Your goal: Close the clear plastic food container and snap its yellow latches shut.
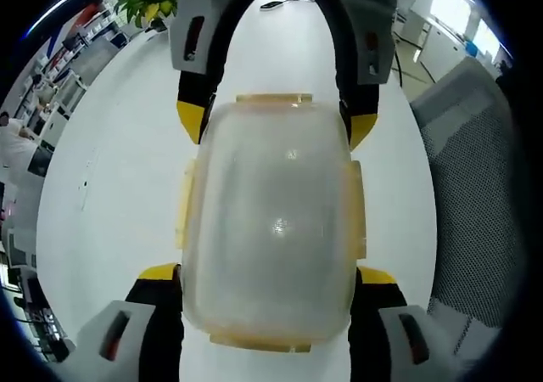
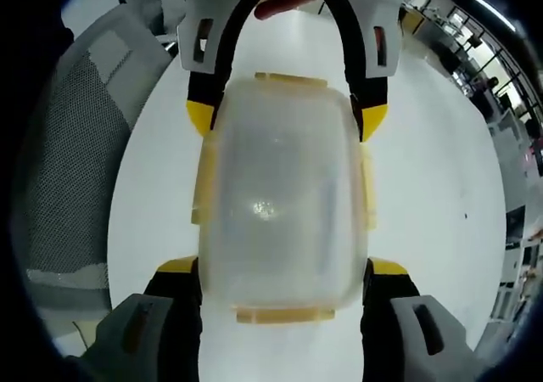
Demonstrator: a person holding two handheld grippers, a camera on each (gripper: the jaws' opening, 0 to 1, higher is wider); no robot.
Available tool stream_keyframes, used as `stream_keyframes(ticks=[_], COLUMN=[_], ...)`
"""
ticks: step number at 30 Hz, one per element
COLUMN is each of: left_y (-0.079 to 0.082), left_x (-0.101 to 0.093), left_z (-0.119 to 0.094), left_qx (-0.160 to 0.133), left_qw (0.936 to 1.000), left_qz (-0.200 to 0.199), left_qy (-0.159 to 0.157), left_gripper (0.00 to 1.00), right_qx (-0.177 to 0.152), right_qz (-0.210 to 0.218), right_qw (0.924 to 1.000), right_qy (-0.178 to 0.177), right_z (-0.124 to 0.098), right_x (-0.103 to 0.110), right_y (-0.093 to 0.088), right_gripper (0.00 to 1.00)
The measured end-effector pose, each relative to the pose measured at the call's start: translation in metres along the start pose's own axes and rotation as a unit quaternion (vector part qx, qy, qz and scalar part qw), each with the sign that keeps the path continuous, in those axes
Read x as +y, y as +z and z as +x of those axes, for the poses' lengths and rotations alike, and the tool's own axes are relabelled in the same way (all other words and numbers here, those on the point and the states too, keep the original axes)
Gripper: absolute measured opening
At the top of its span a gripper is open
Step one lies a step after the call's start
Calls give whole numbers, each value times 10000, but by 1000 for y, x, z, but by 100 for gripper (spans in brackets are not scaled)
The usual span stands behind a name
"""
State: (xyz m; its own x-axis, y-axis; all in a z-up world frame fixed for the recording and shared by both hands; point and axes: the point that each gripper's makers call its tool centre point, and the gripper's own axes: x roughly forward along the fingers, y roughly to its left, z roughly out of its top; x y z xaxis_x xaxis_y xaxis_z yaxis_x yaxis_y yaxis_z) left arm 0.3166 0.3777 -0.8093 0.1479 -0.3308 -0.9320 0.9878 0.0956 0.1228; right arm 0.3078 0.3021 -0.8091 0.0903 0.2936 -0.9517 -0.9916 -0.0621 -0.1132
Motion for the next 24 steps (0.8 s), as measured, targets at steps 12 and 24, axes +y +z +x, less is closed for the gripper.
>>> stream_keyframes(ticks=[12,24], left_y=[-5,-9], left_x=[18,38], left_z=[2,4], left_qx=[-13,3], left_qw=[9999,9997], left_qz=[83,146], left_qy=[-121,-179], left_gripper=[78,79], right_qx=[135,50], right_qz=[77,181], right_qw=[9999,9998], right_qy=[-12,-45], right_z=[4,7], right_x=[-17,-35], right_y=[5,8], right_gripper=[75,75])
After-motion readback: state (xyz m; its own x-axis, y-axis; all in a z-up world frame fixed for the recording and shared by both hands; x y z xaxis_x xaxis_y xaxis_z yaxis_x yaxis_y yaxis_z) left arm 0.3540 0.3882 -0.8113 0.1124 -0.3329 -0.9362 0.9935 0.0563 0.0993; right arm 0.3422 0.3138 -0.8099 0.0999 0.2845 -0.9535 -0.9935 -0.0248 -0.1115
